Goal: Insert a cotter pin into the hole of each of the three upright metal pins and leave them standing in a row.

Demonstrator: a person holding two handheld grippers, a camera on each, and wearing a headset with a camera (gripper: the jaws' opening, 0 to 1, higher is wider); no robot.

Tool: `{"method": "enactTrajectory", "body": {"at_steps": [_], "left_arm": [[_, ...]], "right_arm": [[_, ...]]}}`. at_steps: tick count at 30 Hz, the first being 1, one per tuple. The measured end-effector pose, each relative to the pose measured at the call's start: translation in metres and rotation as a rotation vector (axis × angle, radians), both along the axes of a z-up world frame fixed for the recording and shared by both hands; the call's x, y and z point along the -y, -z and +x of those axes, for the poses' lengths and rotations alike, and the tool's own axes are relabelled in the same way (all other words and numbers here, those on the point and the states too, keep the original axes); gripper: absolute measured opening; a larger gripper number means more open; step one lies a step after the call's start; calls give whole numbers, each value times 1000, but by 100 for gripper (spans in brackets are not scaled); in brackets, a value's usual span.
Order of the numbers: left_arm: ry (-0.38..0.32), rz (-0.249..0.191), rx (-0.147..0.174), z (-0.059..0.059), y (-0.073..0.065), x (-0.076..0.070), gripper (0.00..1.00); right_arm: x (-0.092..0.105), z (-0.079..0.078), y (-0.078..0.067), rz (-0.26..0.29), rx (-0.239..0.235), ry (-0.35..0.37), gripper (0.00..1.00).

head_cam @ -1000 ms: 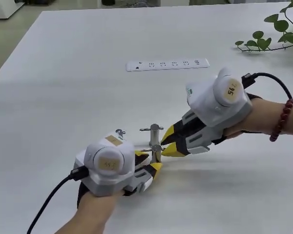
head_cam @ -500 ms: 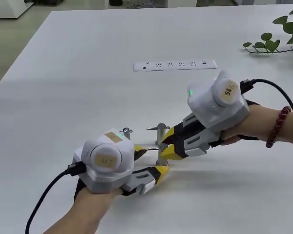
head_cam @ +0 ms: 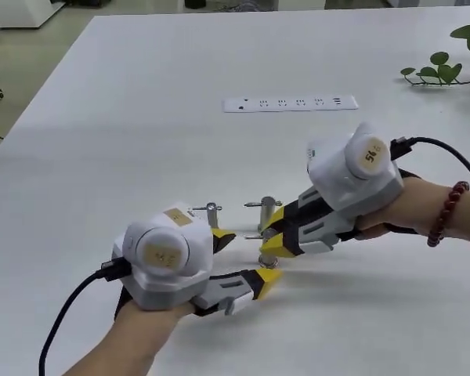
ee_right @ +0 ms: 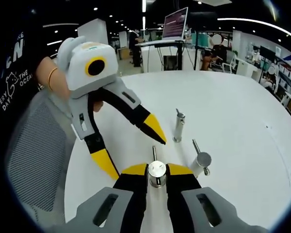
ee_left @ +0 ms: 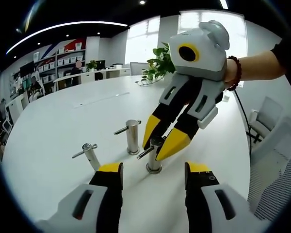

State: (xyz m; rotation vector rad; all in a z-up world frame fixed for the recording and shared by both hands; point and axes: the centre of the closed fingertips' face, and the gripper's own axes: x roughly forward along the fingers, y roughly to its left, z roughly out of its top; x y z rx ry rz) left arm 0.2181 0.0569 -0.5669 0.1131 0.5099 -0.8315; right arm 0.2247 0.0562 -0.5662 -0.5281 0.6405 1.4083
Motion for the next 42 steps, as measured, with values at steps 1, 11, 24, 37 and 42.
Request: {"method": "enactTrajectory", "body": {"at_steps": [1, 11, 24, 37, 42], "left_arm": [[-4, -1, 0, 0, -1, -1, 50], [-14, -11, 13, 0, -6, -8, 55], [-52, -16, 23, 0, -13, -23, 65], [-62, -37, 50, -5, -26, -34, 75], [-59, -42, 58, -6, -29, -36, 77]], "right_arm": [[0, 0, 0, -1, 3, -3, 9], [0, 0, 0, -16, 1, -20, 8], [9, 3, -3, -19, -9, -17, 8], [30, 14, -11, -48, 12, -18, 8], [38, 22, -12, -54, 24, -10, 8]]}}
